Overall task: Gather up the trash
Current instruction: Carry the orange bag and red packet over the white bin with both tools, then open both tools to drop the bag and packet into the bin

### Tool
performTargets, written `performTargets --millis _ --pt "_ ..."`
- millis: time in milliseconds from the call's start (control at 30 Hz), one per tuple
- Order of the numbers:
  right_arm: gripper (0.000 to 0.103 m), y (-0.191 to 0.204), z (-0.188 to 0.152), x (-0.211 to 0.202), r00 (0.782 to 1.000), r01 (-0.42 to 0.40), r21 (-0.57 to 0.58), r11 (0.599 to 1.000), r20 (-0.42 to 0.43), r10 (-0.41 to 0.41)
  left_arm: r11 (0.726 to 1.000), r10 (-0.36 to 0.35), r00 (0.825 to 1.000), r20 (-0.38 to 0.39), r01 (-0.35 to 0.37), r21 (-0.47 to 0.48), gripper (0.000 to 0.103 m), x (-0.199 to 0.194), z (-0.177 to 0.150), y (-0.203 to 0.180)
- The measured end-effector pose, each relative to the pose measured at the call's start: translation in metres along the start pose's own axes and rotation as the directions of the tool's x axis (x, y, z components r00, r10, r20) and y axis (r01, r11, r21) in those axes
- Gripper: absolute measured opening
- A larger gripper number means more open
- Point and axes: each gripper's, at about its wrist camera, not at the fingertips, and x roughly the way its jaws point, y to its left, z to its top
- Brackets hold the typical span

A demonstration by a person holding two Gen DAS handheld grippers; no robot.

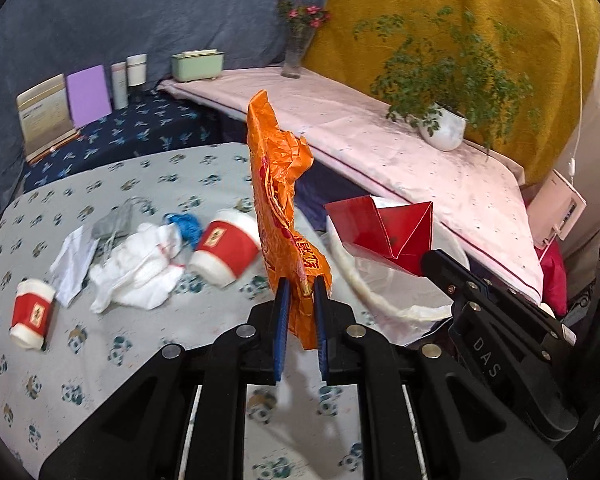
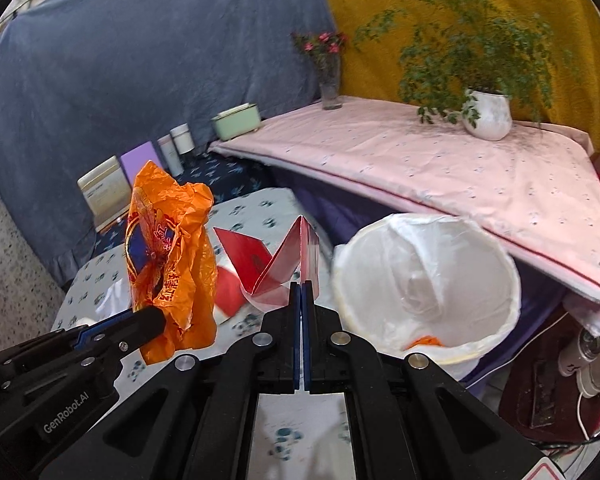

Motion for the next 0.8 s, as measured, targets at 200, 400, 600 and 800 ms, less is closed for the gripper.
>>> performTargets --millis 200,400,600,800 --pt "0.001 -0.043 0.016 0.001 0.998 0.057 0.043 0.997 0.026 -0.058 0.997 -0.041 0.999 -0.009 0.041 0.063 0.012 0.024 0.015 -0.038" --pt "0.001 -0.085 0.023 0.012 0.994 0.101 0.088 0.991 0.021 -0.103 0.99 -0.087 0.996 -0.03 0.089 0.11 0.012 0.055 0.023 -0.071" --pt "0.001 -0.114 0.024 0.029 0.992 0.13 0.127 0.983 -0.008 -0.13 0.985 -0.111 0.991 -0.072 0.119 0.123 0.012 0.09 0.029 -0.089" --pt "0.001 -0.129 0.026 0.044 0.989 0.147 0.14 0.979 -0.024 -0.145 0.983 -0.124 0.987 -0.098 0.136 0.123 0.012 0.113 0.033 -0.099"
